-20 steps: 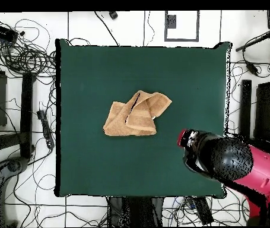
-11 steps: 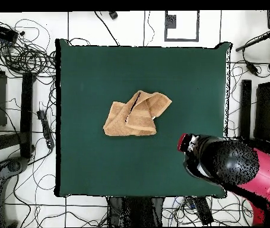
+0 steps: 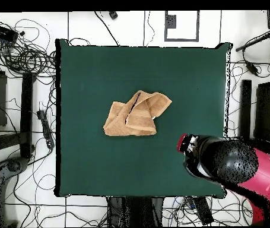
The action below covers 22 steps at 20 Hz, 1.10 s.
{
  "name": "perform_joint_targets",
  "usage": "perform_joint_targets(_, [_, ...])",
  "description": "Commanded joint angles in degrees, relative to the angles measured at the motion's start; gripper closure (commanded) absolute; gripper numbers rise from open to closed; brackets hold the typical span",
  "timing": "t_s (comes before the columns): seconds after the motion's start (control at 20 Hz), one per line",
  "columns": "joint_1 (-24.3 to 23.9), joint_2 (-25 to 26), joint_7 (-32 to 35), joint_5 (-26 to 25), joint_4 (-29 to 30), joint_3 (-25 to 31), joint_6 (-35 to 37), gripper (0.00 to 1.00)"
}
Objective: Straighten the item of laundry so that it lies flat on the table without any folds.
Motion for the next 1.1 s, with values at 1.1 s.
perform_joint_targets(1.1, [-2.74, 7.48, -7.65, -4.44, 11.53, 8.83, -10.15, 0.0])
